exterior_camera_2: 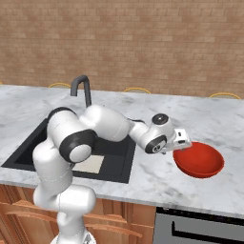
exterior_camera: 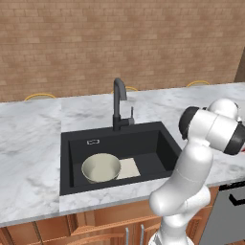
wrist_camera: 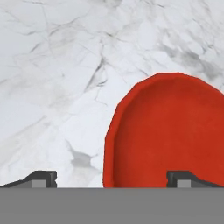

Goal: Pick the bowl and bowl and place them in the sink. Then turn on the water.

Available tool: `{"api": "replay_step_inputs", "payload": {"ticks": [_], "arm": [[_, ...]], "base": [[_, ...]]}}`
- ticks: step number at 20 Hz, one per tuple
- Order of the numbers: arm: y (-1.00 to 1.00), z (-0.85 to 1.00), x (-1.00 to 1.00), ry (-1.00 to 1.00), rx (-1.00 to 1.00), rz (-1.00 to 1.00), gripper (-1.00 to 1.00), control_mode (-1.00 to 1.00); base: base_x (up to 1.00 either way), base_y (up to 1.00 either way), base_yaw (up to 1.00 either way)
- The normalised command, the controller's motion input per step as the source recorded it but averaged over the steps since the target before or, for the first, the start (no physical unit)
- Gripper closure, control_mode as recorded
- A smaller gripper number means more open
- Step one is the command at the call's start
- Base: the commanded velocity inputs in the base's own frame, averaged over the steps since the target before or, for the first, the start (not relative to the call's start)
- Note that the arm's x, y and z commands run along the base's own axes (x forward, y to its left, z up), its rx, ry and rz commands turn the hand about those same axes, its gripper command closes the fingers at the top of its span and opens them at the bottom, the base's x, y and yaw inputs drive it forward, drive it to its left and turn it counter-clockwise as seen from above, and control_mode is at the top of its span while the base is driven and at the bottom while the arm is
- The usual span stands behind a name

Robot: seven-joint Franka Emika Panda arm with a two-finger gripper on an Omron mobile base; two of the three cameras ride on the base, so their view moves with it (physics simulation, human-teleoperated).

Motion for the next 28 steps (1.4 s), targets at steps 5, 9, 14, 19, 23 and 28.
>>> {"api": "replay_step_inputs", "payload": {"ticks": [5,9,14,19,23,28], "arm": [[-0.16,-0.17,0.17,0.0,0.0,0.0,-1.0,-1.0],[-0.11,-0.19,0.11,0.0,0.0,0.0,-1.0,-1.0],[-0.1,-0.16,0.08,0.0,0.0,0.0,-1.0,-1.0],[-0.01,-0.07,0.0,0.0,0.0,0.0,1.0,-1.0],[0.0,-0.08,0.0,0.0,0.0,0.0,1.0,-1.0],[0.0,0.0,0.0,0.0,0.0,0.0,1.0,-1.0]], "base": [[0.0,0.0,0.0],[0.0,0.0,0.0],[0.0,0.0,0.0],[0.0,0.0,0.0],[0.0,0.0,0.0],[0.0,0.0,0.0]]}}
